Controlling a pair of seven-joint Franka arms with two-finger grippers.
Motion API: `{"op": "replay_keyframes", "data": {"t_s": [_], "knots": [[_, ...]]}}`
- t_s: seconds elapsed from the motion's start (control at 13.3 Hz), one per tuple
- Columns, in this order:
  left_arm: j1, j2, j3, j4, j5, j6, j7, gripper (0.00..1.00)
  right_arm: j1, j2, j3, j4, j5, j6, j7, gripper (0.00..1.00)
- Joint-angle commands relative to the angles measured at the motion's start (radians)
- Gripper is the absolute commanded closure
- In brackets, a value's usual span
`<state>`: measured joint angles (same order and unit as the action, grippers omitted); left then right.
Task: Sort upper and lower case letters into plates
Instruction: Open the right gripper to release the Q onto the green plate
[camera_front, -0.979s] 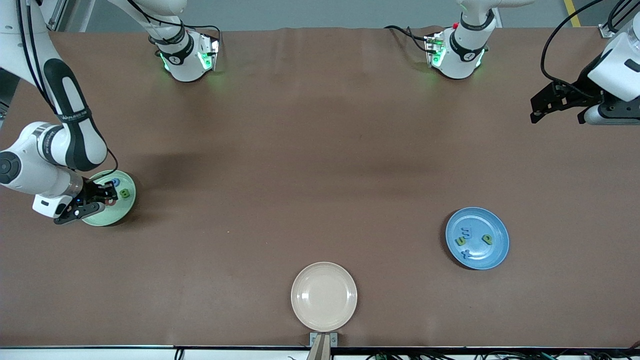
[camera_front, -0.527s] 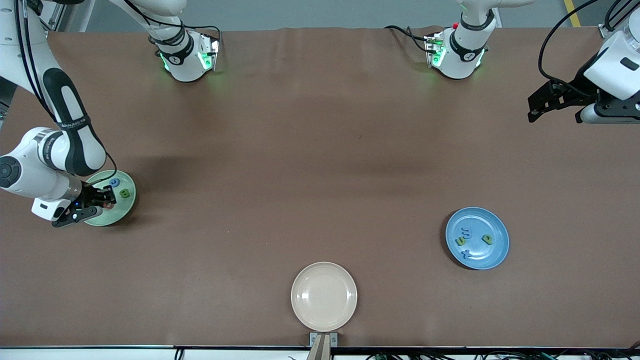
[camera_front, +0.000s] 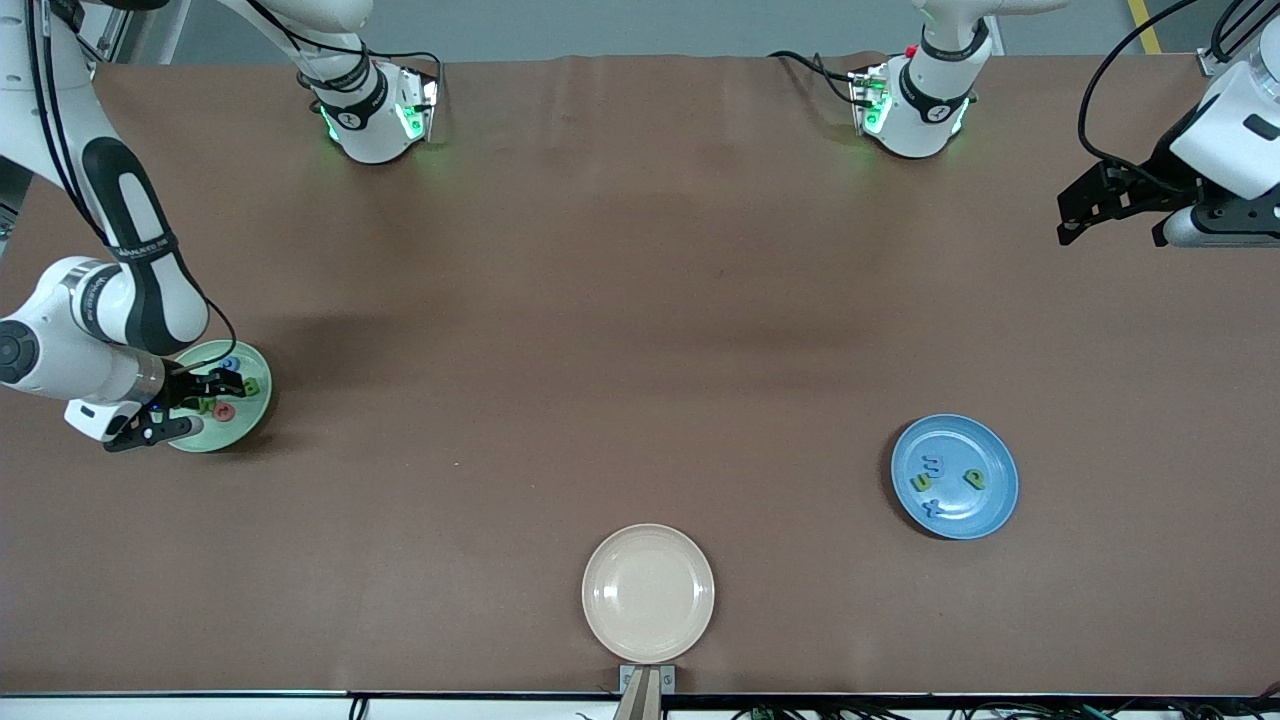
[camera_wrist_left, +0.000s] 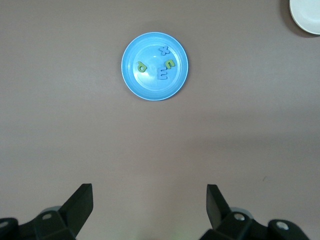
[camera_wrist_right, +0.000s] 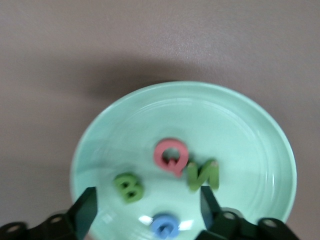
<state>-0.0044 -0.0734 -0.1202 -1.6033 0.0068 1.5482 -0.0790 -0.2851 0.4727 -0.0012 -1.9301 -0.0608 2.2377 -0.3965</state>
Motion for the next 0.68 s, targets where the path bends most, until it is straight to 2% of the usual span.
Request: {"op": "replay_keyframes", "data": {"t_s": [0.0, 0.38, 0.6], "knots": [[0.011, -0.011, -0.01, 0.0, 0.01, 0.006, 0.002, 0.0, 0.047, -0.198, 0.012, -0.032, -0.002, -0.206, 0.238, 0.02], [0.012, -0.006, -0.004, 0.013, 0.01, 0.006, 0.016, 0.0, 0.076, -0.457, 0.021, -0.027, 0.001, -0.472, 0.35, 0.01], [0.009, -0.005, -0.006, 0.013, 0.002, 0.006, 0.005, 0.0, 0.191, -0.551, 0.024, -0.024, 0.018, -0.555, 0.517, 0.01]]}}
